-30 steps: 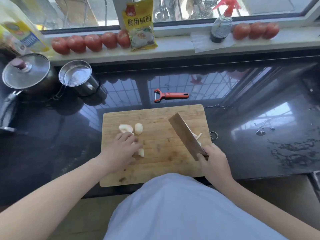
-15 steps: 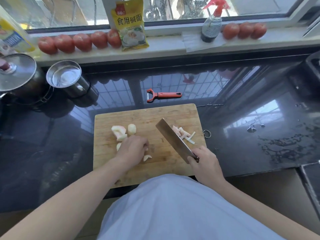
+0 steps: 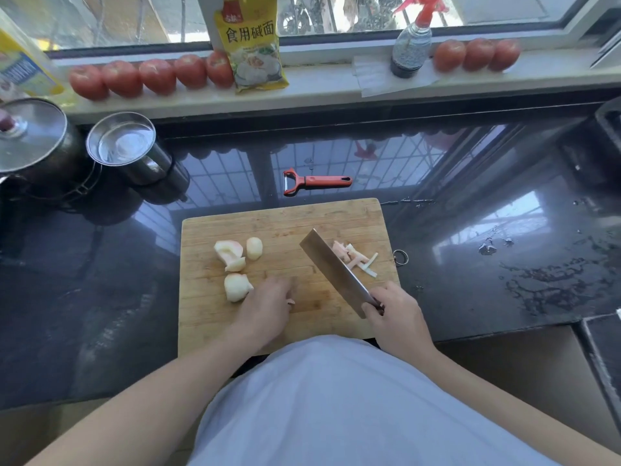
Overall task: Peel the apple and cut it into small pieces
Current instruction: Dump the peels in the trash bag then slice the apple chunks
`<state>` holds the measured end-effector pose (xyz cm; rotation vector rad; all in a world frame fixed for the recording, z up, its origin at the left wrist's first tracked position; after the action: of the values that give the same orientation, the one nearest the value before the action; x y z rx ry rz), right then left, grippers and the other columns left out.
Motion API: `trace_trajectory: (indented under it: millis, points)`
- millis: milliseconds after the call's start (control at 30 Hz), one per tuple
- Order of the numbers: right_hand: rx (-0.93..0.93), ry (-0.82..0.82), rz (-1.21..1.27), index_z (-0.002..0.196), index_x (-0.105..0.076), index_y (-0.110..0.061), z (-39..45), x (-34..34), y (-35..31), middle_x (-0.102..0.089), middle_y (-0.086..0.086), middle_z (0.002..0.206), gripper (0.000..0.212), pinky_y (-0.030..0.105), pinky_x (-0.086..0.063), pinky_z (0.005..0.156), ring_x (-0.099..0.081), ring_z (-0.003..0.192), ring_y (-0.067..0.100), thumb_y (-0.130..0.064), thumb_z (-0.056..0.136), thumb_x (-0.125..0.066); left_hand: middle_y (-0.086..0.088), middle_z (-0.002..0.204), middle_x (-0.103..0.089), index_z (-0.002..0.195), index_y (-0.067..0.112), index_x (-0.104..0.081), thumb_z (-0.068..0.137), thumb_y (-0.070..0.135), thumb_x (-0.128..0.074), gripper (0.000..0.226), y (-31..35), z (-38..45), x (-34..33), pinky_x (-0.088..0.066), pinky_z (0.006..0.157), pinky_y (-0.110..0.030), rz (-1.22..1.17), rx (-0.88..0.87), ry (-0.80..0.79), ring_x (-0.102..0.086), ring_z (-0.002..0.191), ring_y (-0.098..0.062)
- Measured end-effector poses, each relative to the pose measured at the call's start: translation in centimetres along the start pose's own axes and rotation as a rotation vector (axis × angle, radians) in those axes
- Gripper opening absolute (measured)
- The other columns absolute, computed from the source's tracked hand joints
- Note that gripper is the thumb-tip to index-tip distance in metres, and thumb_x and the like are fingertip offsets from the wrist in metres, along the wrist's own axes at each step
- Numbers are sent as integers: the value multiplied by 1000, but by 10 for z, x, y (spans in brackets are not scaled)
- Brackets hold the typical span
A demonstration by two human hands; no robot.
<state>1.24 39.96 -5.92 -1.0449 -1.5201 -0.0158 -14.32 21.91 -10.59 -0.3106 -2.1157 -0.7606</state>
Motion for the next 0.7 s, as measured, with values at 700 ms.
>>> trace_trajectory:
  millis: [700]
  points:
    - [50, -88, -96, 78, -48, -15, -14, 5, -10, -54, -4, 73, 16, 38, -44, 64, -50, 70, 23, -16, 93, -54, -17, 85, -70, 104, 0, -62, 102, 12, -59, 13, 25, 6, -41, -59, 56, -32, -964, 601, -118, -63, 62, -27]
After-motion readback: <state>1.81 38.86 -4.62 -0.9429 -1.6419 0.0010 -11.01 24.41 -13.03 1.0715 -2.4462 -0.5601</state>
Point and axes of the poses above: each hand's wrist, its own z-axis towards the middle knuckle, its own x-axis out of the back of the hand, y = z × x, the point moved 7 cm from there along z, towards the middle knuckle
